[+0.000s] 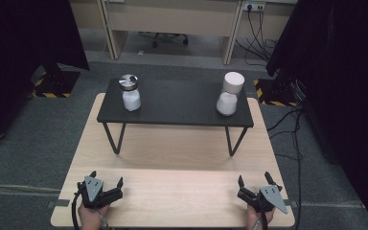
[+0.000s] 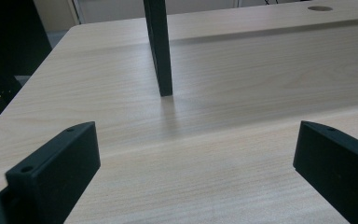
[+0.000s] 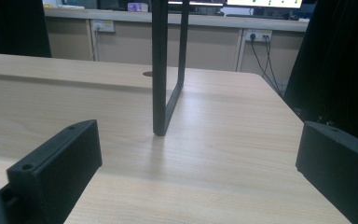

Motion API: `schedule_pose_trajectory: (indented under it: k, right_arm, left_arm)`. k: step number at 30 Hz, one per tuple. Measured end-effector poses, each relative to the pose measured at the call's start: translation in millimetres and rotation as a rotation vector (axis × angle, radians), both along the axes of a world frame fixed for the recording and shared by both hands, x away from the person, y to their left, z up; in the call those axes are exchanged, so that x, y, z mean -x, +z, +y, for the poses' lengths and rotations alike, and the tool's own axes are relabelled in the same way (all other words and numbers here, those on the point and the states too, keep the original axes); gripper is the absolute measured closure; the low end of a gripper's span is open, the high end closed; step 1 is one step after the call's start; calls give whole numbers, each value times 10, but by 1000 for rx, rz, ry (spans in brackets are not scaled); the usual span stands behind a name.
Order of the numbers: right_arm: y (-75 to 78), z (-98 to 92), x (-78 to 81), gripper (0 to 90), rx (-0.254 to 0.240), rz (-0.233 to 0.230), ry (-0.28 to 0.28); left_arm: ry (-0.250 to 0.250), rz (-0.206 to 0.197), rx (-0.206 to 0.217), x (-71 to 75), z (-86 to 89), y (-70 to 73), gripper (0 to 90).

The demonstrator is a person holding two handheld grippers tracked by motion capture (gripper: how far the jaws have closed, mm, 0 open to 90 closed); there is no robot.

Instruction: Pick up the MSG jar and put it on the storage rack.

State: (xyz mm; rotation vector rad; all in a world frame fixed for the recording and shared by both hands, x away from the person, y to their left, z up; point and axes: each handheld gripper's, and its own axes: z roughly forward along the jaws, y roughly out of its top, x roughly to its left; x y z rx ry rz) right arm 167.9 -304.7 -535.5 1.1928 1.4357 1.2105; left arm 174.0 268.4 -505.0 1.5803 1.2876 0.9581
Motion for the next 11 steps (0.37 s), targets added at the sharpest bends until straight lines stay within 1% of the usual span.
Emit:
schedule_pose_trajectory:
  k: [11]
  right_arm:
    - [17,14,-7,2,4,12,-4]
  left_arm:
    - [4,0,11,5,12,0,0]
